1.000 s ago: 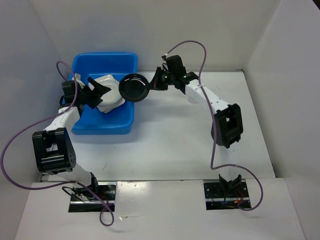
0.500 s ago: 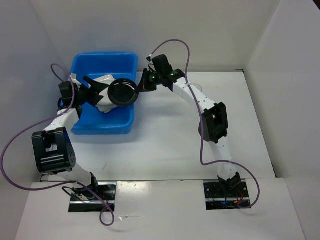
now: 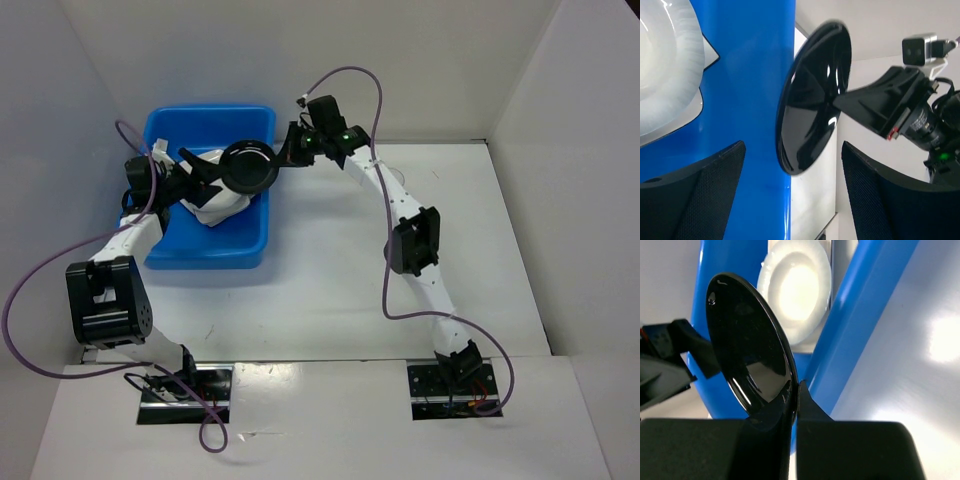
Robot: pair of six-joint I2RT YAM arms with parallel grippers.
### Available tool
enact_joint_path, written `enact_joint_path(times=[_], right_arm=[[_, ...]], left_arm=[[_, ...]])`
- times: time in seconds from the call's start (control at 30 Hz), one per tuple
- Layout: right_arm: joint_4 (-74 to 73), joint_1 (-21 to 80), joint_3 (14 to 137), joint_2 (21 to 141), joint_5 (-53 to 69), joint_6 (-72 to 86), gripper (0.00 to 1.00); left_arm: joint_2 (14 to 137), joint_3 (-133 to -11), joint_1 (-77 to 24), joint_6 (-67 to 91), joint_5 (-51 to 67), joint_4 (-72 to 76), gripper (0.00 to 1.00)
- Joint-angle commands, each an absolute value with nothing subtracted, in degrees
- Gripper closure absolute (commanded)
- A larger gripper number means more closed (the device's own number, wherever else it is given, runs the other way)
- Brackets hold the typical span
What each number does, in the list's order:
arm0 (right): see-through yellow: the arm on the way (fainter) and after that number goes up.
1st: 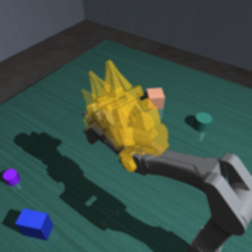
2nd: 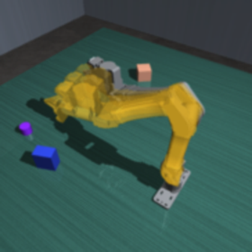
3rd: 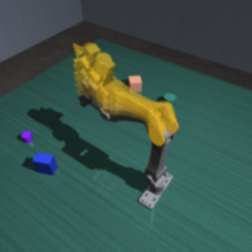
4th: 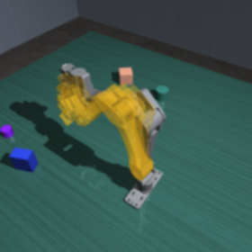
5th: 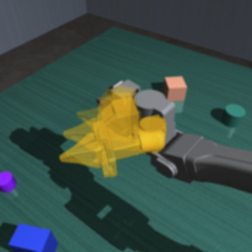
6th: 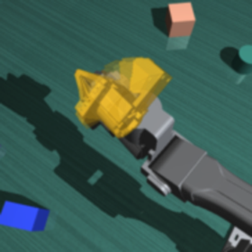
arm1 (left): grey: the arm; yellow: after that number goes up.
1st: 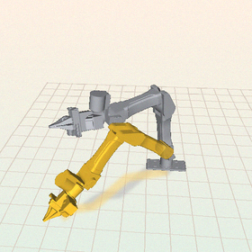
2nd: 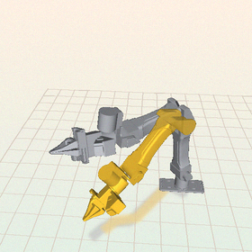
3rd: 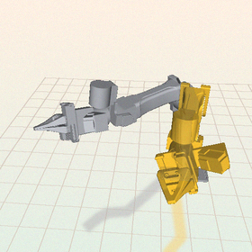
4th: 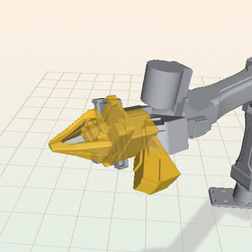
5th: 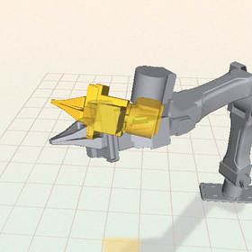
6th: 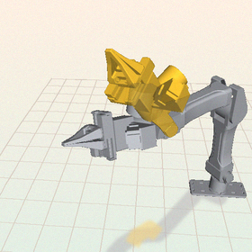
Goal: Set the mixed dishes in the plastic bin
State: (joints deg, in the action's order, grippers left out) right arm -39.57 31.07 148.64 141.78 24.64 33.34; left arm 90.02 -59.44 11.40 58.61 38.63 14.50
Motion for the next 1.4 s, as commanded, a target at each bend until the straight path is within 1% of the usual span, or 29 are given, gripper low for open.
enact_joint_path(times=[0.0, 0.03, 0.07, 0.13, 0.2, 0.23, 0.3, 0.33, 0.43, 0.47, 0.57, 0.6, 0.67, 0.7, 0.73, 0.8, 0.83, 0.87, 0.9, 0.93, 1.0, 1.1, 1.13, 1.17, 1.2, 1.27, 1.3, 1.33, 1.37], right_arm=[[-45.34, 30.59, 161.16, 146.68, 26.71, 32.87, 1.00], [-46.22, 30.59, 163.19, 147.65, 27.33, 32.87, 1.00], [-45.19, 30.06, 162.34, 147.66, 28.90, 33.65, 1.00], [-44.56, 30.06, 161.37, 147.13, 29.44, 33.66, 1.00], [-44.56, 30.06, 161.37, 147.13, 30.67, 34.18, 1.00], [-44.56, 30.06, 161.37, 147.13, 30.67, 34.19, 1.00], [-45.17, 30.75, 161.37, 147.13, 31.29, 34.19, 1.00], [-45.18, 30.76, 161.37, 147.13, 31.29, 34.19, 1.00], [-45.70, 31.90, 161.37, 147.13, 31.82, 33.57, 1.00], [-46.23, 32.51, 161.37, 147.13, 31.82, 33.05, 1.00], [-46.85, 33.74, 161.37, 146.61, 31.82, 32.52, 1.00], [-46.85, 34.36, 161.37, 146.60, 31.82, 32.52, 1.00], [-47.46, 34.37, 160.84, 146.60, 31.82, 32.52, 1.00], [-47.46, 34.89, 160.84, 146.60, 31.82, 32.52, 1.00], [-48.07, 34.89, 160.84, 146.60, 31.82, 32.00, 1.00], [-48.60, 34.89, 160.84, 145.99, 31.11, 31.99, 0.89], [-49.30, 34.89, 160.84, 145.20, 30.16, 31.47, 0.78], [-50.18, 34.89, 160.84, 145.20, 28.67, 31.46, 0.71], [-50.19, 34.89, 160.84, 144.50, 27.96, 30.86, 0.68], [-51.06, 34.89, 160.84, 143.62, 27.08, 30.24, 0.62], [-52.37, 34.89, 160.84, 142.22, 24.45, 30.23, 0.55], [-52.38, 34.89, 157.51, 140.37, 22.33, 29.00, 0.54], [-51.86, 34.89, 154.37, 138.45, 22.32, 29.00, 0.52], [-50.99, 34.89, 152.16, 137.21, 21.72, 28.48, 0.44], [-48.28, 34.89, 149.62, 135.72, 21.71, 28.48, 0.43], [-44.23, 33.50, 139.43, 129.57, 21.18, 29.35, 0.43], [-41.77, 32.96, 135.39, 127.11, 21.18, 29.96, 0.37], [-36.88, 32.18, 127.35, 124.39, 21.18, 30.58, 0.34], [-34.65, 31.30, 123.61, 119.23, 21.70, 31.28, 0.33]], left_arm=[[87.28, -61.70, 11.34, 57.48, 40.52, 15.82, 0.16], [87.28, -61.70, 10.82, 56.78, 39.82, 15.82, 0.17], [87.28, -61.70, 10.81, 56.78, 39.81, 15.82, 0.21], [87.28, -61.18, 10.29, 56.78, 39.20, 16.34, 0.23], [87.89, -61.17, 10.28, 56.78, 39.20, 16.87, 0.29], [87.89, -61.17, 10.28, 56.78, 38.68, 16.87, 0.29], [88.42, -61.78, 10.28, 56.25, 38.67, 16.87, 0.34], [88.94, -61.79, 9.76, 56.25, 38.67, 16.87, 0.42], [89.47, -61.79, 9.76, 55.72, 37.62, 17.40, 0.56], [89.47, -61.79, 9.76, 55.72, 37.62, 17.40, 0.67], [89.47, -61.79, 9.76, 55.72, 37.00, 17.40, 0.77], [89.47, -61.79, 9.76, 55.72, 37.00, 17.40, 0.85], [89.47, -61.79, 9.76, 55.72, 36.47, 17.40, 0.93], [89.47, -61.79, 9.76, 55.72, 35.95, 16.71, 0.99], [89.47, -61.79, 9.76, 55.72, 35.25, 16.70, 1.00], [89.47, -62.40, 9.76, 55.72, 34.72, 16.00, 1.00], [89.47, -63.01, 9.76, 55.20, 34.02, 15.30, 1.00], [89.47, -63.02, 9.76, 55.20, 34.01, 15.29, 1.00], [89.47, -63.80, 9.76, 55.20, 34.01, 15.29, 1.00], [89.47, -64.68, 9.76, 55.20, 33.40, 14.77, 1.00], [89.99, -65.56, 9.76, 55.20, 33.40, 14.77, 1.00], [90.00, -66.88, 9.76, 55.20, 32.87, 14.77, 1.00], [90.00, -66.88, 10.36, 55.20, 32.35, 14.77, 1.00], [90.52, -67.41, 10.37, 55.20, 32.34, 14.77, 1.00], [90.53, -67.41, 10.89, 55.20, 32.34, 14.77, 1.00], [90.53, -68.02, 11.60, 55.20, 31.82, 14.77, 1.00], [91.05, -68.03, 12.38, 55.20, 30.69, 14.16, 1.00], [91.05, -68.81, 12.39, 54.06, 29.98, 13.19, 1.00], [91.58, -69.34, 13.18, 53.36, 29.10, 12.49, 1.00]])
